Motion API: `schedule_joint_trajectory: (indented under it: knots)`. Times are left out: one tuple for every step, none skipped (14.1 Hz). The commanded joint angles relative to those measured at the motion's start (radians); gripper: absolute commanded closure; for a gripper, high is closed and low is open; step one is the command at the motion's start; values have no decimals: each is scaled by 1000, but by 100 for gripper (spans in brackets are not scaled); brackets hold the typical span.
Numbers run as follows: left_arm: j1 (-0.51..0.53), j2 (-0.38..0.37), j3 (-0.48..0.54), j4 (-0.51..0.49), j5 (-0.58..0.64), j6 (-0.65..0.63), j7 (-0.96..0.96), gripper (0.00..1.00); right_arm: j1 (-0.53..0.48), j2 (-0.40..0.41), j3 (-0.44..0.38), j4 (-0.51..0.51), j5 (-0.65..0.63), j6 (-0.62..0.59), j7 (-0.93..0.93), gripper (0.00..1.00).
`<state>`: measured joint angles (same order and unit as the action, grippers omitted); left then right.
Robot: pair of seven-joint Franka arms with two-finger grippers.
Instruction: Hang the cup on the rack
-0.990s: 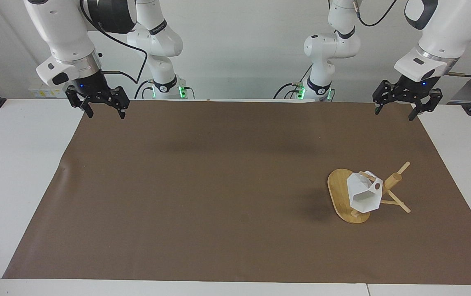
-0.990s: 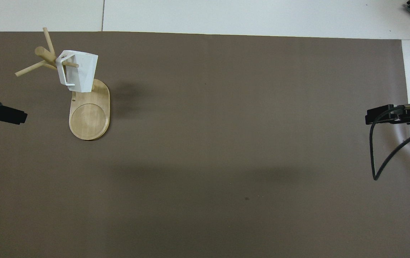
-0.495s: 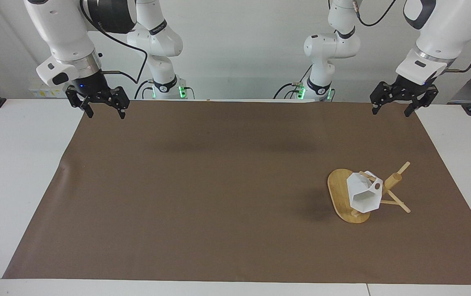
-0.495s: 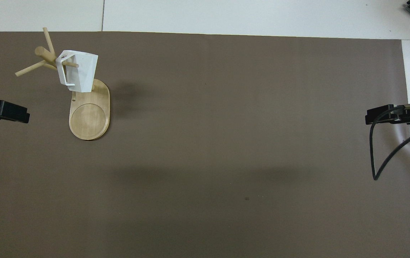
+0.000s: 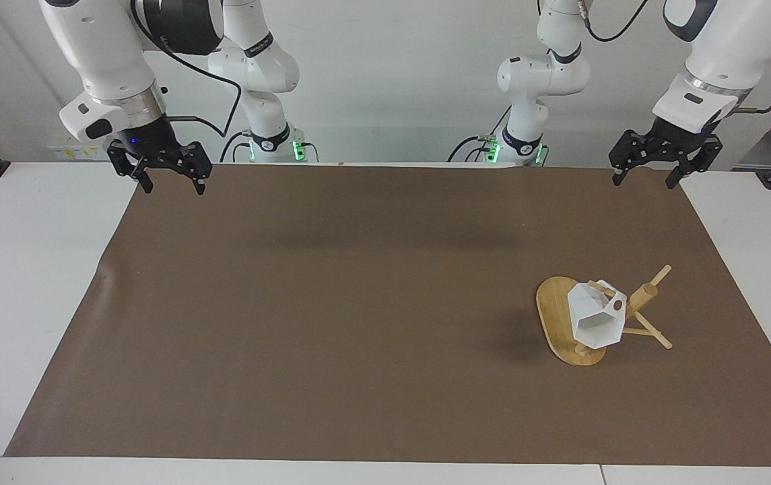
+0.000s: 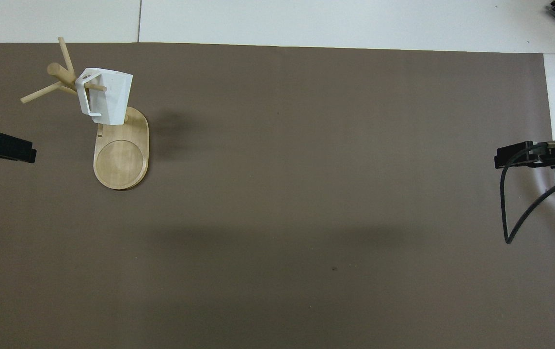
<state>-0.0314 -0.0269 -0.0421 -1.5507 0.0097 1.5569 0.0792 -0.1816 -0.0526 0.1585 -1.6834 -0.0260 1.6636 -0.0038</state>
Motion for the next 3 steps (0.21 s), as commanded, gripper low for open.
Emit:
schedule_joint_trajectory:
  knots:
    - [-1, 12, 1, 26, -11, -14, -10, 0, -13, -16, 6, -18, 8, 5, -25, 0]
    - [-1, 12, 1, 26, -11, -14, -10, 0, -13, -16, 6, -18, 8, 5, -25, 0]
    - [-1, 12, 1, 26, -11, -14, -10, 0, -13, -16, 6, -18, 8, 5, -25, 0]
